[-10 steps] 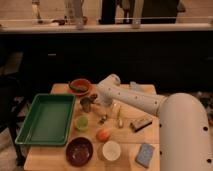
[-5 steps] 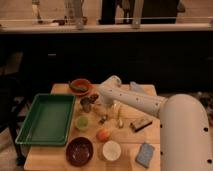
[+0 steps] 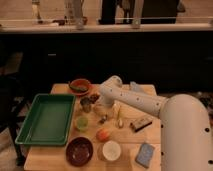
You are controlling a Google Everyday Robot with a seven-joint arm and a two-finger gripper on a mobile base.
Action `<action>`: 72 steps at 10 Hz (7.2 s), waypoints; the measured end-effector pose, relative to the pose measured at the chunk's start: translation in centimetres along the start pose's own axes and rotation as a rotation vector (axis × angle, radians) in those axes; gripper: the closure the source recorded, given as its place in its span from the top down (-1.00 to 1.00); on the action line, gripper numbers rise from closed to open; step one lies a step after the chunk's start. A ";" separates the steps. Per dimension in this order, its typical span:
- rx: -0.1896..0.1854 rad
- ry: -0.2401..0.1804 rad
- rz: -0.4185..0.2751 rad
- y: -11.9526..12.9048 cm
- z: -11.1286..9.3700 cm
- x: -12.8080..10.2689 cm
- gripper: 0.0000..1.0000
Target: Place fork in purple bowl
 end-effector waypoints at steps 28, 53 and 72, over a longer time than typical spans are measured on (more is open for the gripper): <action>0.245 0.028 -0.108 -3.4 -10.1 -3.8 -1.00; 0.247 0.007 -0.494 1.7 -13.5 -21.4 -1.00; 0.287 -0.001 -0.519 5.8 -9.9 -26.5 -0.94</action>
